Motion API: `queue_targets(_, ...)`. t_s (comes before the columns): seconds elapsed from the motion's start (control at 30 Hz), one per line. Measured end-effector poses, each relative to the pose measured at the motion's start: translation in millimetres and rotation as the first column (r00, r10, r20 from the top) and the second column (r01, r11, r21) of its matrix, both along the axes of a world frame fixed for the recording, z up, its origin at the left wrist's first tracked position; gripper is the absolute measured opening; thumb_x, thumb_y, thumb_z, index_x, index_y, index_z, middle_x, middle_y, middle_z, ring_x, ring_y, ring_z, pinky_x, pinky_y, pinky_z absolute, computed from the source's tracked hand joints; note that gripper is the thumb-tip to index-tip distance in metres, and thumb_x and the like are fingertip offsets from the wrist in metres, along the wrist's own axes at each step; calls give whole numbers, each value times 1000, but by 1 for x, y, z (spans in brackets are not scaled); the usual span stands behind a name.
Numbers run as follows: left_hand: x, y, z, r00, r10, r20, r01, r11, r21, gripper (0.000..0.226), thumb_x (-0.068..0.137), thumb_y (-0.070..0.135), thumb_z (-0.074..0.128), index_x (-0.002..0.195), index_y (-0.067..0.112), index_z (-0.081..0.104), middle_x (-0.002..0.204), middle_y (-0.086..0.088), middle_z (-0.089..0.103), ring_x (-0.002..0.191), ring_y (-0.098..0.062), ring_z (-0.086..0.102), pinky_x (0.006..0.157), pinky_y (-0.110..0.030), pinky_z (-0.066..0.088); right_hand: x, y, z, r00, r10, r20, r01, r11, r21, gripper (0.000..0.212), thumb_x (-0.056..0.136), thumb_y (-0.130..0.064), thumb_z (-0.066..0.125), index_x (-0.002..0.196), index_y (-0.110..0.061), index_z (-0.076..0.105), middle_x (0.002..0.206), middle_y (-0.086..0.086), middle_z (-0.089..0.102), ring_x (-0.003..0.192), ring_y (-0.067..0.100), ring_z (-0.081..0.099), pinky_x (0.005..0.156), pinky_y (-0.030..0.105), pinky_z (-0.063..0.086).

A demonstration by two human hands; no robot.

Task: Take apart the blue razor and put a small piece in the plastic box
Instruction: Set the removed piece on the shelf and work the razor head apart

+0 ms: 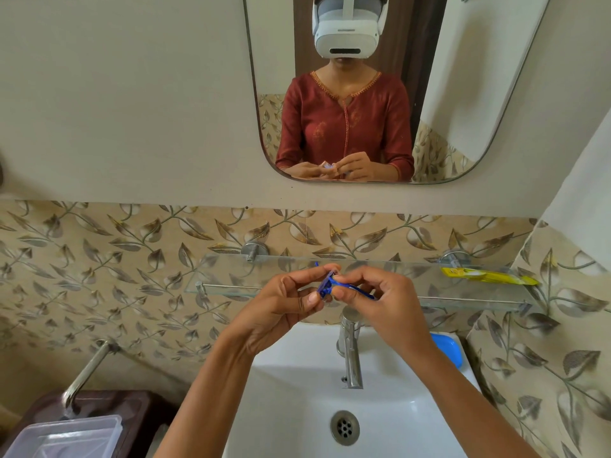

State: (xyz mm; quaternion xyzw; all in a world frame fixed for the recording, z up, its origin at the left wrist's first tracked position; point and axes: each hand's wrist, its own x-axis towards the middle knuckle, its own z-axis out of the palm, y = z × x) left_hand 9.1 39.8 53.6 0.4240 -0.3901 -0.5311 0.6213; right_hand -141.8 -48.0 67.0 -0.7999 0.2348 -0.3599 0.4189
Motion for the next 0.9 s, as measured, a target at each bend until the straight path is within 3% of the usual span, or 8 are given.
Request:
queue_targets(0.1,-1,-1,0,1000,-9,11,9,1000,0,41,71,-6,54,104,14,67,98,4,73,79,-6,65,67,-13,52,-1,1,-1,1000,-28,-12,27,999,-41,10,71,-22,72,80,-24,69,68,-11,66,63,7,58,54,14,44)
queue_targets(0.23,-3,-1,-3,998,19,53,-19,1000,-6,41,70,-5,57,103,16,67,94,3,74,80,-7,65,68,-14,52,2,6,-3,991,-123,-44,116,983,-139,11,72,-26,72,81,-22,70,74,-2,72,63,13,62,57,32,51)
queue_targets(0.37,-2,-2,-6,996,42,75,-42,999,-6,40,69,-2,59,102,19,69,91,-3,71,81,-10,63,71,-15,52,4,8,-4,984,-171,-41,162,971,-177,12,71,-25,72,82,-21,71,75,3,74,63,16,64,56,38,54)
queue_targets(0.5,-1,-4,-8,994,59,89,-59,998,-4,41,69,-1,60,104,20,68,96,-12,64,82,-13,60,76,-16,52,7,8,-7,980,-196,-43,184,963,-196,12,72,-26,72,83,-22,71,76,1,75,64,14,64,56,36,54)
queue_targets(0.67,-4,-6,-10,992,76,102,-76,997,-6,41,68,-2,59,103,18,67,86,0,73,81,-9,64,71,-15,51,6,6,-11,980,-193,-50,179,962,-206,10,72,-26,72,81,-21,71,75,0,75,63,10,63,55,29,51)
queue_targets(0.9,-8,-8,-10,992,85,89,-84,996,-17,38,68,-1,59,98,18,69,85,2,74,80,-9,64,70,-15,51,4,5,-14,984,-176,-37,168,973,-158,11,73,-26,70,83,-21,70,79,-1,75,67,8,63,59,26,51)
